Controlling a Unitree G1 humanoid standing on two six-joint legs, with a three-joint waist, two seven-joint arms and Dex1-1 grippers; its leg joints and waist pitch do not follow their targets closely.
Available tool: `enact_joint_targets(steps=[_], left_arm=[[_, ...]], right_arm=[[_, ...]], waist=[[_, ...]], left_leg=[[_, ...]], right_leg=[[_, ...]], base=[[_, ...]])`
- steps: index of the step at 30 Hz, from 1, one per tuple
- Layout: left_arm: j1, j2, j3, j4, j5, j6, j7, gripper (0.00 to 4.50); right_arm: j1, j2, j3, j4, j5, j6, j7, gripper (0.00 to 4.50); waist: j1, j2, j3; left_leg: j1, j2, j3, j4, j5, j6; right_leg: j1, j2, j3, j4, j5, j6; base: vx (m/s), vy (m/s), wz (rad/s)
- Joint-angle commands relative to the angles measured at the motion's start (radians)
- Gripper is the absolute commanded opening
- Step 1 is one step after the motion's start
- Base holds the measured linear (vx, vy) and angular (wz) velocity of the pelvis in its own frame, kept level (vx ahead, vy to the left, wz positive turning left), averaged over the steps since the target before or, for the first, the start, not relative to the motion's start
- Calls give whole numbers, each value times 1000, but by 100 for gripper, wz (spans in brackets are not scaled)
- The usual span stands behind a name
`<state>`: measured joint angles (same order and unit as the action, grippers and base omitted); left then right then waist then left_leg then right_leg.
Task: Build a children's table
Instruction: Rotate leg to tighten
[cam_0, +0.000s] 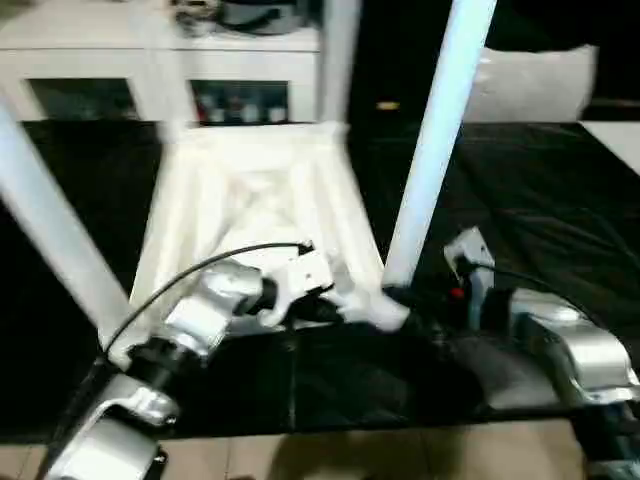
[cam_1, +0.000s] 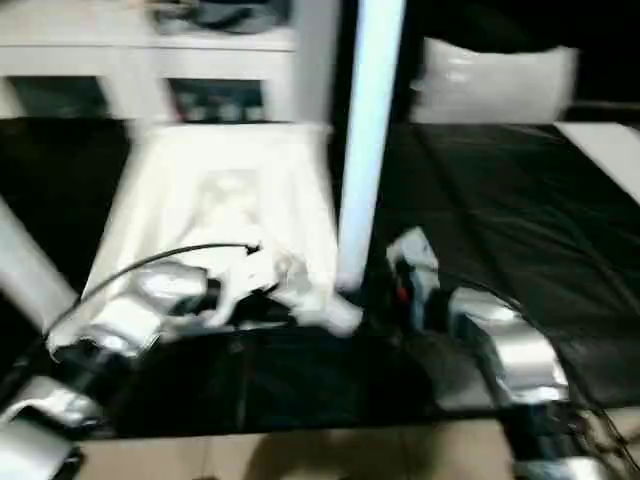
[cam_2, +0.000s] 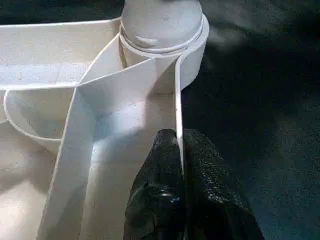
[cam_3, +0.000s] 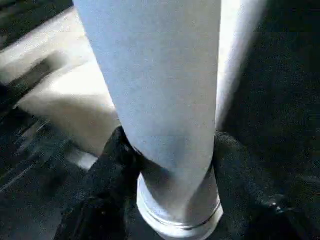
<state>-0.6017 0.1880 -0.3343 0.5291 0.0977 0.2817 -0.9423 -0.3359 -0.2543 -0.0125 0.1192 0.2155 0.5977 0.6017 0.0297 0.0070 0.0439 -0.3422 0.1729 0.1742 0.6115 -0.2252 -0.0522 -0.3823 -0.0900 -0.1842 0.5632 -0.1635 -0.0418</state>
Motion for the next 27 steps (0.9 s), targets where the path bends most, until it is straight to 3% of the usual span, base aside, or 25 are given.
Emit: enact_joint_targets(steps=[1,3,4,5,9,10,11,15,17,19,21,23,27], left_arm=[[-37,-77,-9,-35,-31,0,47,0],[-44,-113,10,-19,-26,6,103,0],[-46,-123,16,-15,-26,8,117,0],[-46,-128,14,-14,-22,5,122,0],[-40,-114,-2,-18,-18,-20,98,0],[-36,-102,-6,-22,-18,-33,77,0],[-36,-100,-7,-23,-17,-35,73,0],[-26,-43,-21,-24,-14,-99,-1,0],[-16,-7,-34,-27,-22,-166,-63,0],[-16,14,-39,-19,-16,-201,-82,0],[-20,32,-42,-5,-3,-233,-82,0],[-18,46,-34,4,10,-248,-59,0],[-2,38,7,2,-10,-224,-10,0]], right_arm=[[-15,53,7,39,-48,33,-162,193],[-15,86,-9,40,-51,26,-209,193],[-15,93,-13,40,-49,23,-217,193],[-13,100,-19,34,-39,23,-221,247],[-5,96,-36,-6,-12,31,-196,278],[-3,85,-36,-22,-10,34,-179,289],[-3,82,-35,-24,-10,32,-175,297],[15,-7,8,-45,-1,-14,-45,330],[31,-63,25,-48,17,-48,53,352],[42,-104,25,-47,22,-69,112,365],[52,-145,22,-47,22,-91,163,377],[69,-182,8,-68,37,-99,207,396],[98,-229,-28,-114,94,-52,249,430]], waist=[[3,-12,-59],[4,-3,-62],[7,-8,-66],[10,-8,-66],[20,-7,-70],[24,-3,-73],[27,-6,-75],[42,-10,-78],[52,-10,-75],[60,-13,-73],[70,-7,-71],[77,2,-69],[80,-5,-68]], left_leg=[[-2,57,-39,-67,-188,13],[0,61,-38,-70,-169,27],[-5,66,-38,-72,-142,37],[-8,69,-38,-73,-113,49],[-6,72,-32,-70,-53,78],[-12,72,-32,-70,-16,91],[-11,71,-30,-66,10,106],[-17,64,-26,-59,47,137],[-20,63,-23,-57,32,155],[-17,66,-22,-61,4,141],[-11,69,-22,-63,-27,123],[-6,79,-28,-67,-46,102],[-7,76,-27,-69,-82,88]], right_leg=[[53,-97,51,-116,-525,37],[48,-98,61,-109,-476,13],[52,-99,70,-99,-415,-10],[53,-99,77,-87,-361,-36],[53,-104,91,-66,-252,-100],[59,-103,93,-54,-200,-117],[57,-101,95,-47,-156,-128],[59,-101,99,-35,-106,-131],[57,-100,97,-39,-127,-118],[54,-99,94,-49,-201,-97],[50,-98,94,-56,-256,-76],[48,-95,94,-52,-242,-82],[51,-100,96,-57,-261,-85]], base=[[0,0,0],[0,0,0],[0,0,0],[0,0,0],[0,0,0],[0,0,0],[0,0,0],[0,0,0],[0,0,0],[0,0,0],[0,0,0],[0,0,0],[0,0,0]])
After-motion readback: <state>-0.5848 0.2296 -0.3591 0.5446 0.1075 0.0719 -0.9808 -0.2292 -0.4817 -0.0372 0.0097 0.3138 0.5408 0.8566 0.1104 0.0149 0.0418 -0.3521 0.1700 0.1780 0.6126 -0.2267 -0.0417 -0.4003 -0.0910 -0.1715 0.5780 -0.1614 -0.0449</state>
